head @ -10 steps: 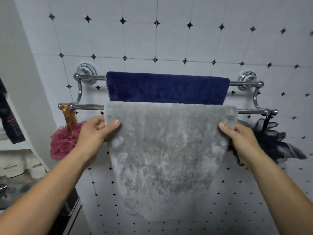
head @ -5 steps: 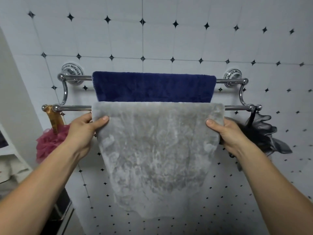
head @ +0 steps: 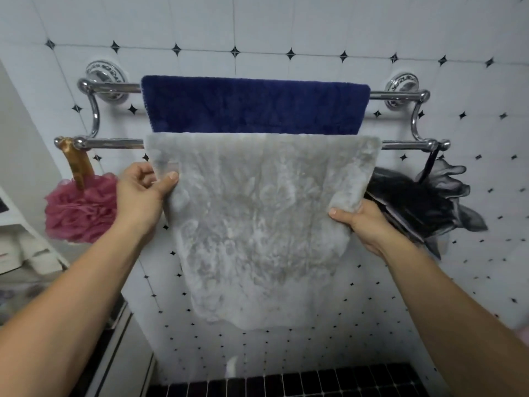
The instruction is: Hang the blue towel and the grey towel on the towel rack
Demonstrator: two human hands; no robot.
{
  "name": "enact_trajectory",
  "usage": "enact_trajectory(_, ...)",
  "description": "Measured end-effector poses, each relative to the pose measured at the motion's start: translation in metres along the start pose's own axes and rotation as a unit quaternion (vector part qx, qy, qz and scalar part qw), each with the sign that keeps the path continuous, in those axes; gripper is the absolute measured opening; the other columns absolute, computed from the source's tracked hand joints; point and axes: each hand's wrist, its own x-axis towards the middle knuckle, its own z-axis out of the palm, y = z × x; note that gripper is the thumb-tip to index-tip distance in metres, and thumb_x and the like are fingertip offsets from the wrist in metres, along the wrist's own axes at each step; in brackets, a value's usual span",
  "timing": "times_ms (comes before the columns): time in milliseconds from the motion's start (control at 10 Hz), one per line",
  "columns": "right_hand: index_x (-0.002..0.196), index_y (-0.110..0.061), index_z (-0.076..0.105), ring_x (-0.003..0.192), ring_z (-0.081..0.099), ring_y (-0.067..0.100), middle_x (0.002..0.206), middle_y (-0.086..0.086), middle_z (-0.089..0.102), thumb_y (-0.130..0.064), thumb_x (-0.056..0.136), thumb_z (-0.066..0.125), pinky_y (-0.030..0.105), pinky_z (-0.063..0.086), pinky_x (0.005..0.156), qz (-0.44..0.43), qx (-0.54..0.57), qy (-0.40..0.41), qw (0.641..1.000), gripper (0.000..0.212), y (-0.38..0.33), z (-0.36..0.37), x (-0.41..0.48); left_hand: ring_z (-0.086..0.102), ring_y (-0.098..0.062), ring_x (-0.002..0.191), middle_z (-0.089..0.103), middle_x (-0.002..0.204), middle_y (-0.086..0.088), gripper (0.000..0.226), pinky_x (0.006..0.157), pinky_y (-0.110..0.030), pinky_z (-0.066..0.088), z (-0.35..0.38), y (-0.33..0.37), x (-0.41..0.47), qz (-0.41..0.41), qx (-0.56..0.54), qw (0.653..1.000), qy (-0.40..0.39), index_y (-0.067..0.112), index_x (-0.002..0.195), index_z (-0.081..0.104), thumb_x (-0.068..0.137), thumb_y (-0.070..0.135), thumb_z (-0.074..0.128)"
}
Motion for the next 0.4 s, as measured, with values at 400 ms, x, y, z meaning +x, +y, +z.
enact_trajectory(400, 0.122, -0.008, 0.064, 0.089, 0.066, 0.023, 0.113, 0.008, 0.07, -0.026, 0.076, 0.083, 0.036, 0.054, 0.083, 0.096, -0.106, 0.067, 0.987, 0.053, 0.045, 0.011, -0.014, 0.061, -0.012, 0.075, 0.064, 0.083, -0.006, 0.032, 0.069, -0.021, 0.046, -0.029, -0.056, -0.062, -0.157, 0.24, 0.958, -0.033, 0.005, 0.123, 0.054, 0.092, 0.0, 0.062)
